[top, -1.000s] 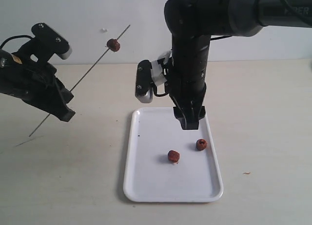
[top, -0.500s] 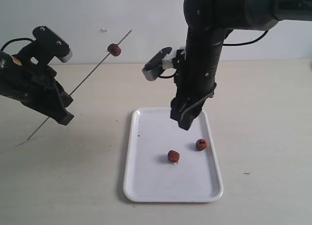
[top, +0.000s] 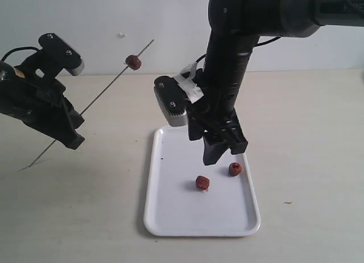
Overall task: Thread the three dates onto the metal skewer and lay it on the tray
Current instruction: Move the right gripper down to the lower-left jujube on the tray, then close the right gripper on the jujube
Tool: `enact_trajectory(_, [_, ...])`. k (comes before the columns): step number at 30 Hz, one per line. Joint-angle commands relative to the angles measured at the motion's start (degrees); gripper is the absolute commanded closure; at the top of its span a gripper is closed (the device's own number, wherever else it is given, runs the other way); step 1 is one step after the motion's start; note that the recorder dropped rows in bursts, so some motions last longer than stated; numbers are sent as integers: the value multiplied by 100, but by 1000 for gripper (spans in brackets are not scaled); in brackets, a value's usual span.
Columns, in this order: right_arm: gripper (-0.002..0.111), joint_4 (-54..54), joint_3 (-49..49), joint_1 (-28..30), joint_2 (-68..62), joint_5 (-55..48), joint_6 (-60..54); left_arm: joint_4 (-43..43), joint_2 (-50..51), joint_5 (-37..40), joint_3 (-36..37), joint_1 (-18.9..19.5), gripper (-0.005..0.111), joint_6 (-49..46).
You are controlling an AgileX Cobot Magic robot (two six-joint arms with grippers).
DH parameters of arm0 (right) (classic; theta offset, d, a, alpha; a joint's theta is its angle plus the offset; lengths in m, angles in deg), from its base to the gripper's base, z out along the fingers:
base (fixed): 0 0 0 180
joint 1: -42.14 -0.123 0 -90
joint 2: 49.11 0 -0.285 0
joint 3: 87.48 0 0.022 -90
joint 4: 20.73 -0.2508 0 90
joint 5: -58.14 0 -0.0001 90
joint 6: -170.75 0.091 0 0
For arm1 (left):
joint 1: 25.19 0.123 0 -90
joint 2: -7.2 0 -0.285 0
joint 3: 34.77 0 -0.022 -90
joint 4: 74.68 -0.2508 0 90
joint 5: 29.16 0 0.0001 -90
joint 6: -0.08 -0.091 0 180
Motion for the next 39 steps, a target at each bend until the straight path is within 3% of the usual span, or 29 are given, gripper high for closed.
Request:
enact_trajectory(1, [49, 477, 7, -14, 6, 120, -1033, -45, -42, 216, 1, 134, 107, 0])
enact_trajectory(7, [48, 1174, 7, -53, 6, 244, -1363, -19, -42, 216, 1, 527, 107, 57])
enact_trajectory(12, [48, 1174, 7, -426, -31, 394, -1501, -6, -42, 216, 1, 756, 107, 143])
enact_trajectory(20, [49, 2017, 7, -1037, -340, 313, -855, 105, -42, 216, 1, 756, 107, 143])
enact_trajectory(27, [49, 2455, -407, -1053, -340, 297, -754, 105, -42, 216, 1, 756, 107, 143])
enact_trajectory(39, [52, 2806, -1637, -1053, -278, 2700, -743, 125, -42, 192, 1, 756, 107, 143])
